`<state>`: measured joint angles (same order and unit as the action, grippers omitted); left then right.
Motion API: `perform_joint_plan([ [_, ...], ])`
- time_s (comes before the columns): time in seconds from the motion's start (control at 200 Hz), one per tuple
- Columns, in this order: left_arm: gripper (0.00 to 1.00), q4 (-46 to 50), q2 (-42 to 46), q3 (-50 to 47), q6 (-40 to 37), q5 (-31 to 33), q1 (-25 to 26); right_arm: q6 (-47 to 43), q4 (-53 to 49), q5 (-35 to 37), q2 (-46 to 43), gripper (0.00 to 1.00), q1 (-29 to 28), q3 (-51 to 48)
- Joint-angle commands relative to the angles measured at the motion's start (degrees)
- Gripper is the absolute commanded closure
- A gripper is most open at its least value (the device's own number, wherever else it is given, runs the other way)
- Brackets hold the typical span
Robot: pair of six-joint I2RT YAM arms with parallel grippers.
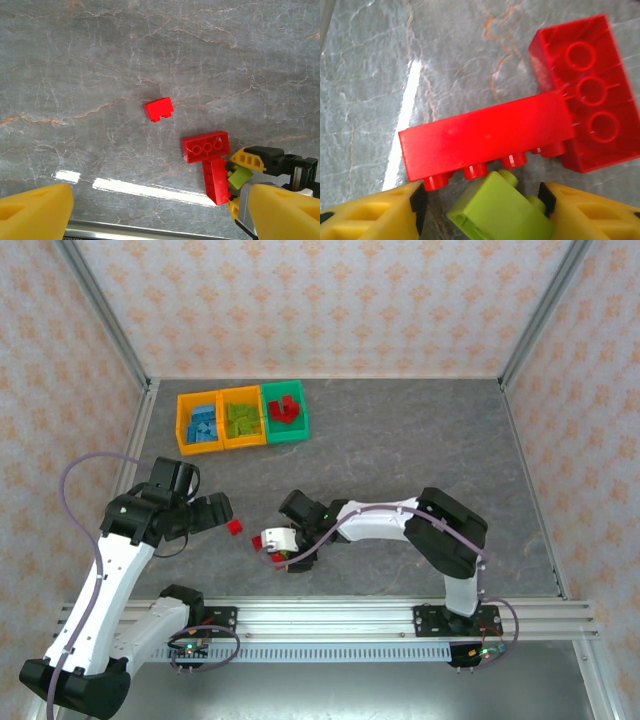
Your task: Sort the legos into containers by color
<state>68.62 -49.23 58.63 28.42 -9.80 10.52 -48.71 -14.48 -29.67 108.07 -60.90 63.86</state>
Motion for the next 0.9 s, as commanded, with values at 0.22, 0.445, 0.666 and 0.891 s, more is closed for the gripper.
perform_joint_plan([
  [0.22,0.09,-0.9,0.2,-1.0,-0.6,1.1,0.3,-0.8,-4.8,-1.6,-1.7,0.56,1.2,-0.1],
  [0.445,0.09,-0.4,0.3,-0.6,-0.6,1.0,0.3,4.5,-0.5,0.1,-7.6,0.75,2.2,-2.9],
  [0.666,0.09,-0.8,1.0,1.2,1.2,1.1,0.3,36.2,29.9,8.9,-18.7,0.79,8.6,-7.1],
  [0.891,0.09,-1.3,-0.3,6.1,8.5,5.2,0.2,58.7,14.7,26.4,-0.1,0.85,11.1,22.3],
])
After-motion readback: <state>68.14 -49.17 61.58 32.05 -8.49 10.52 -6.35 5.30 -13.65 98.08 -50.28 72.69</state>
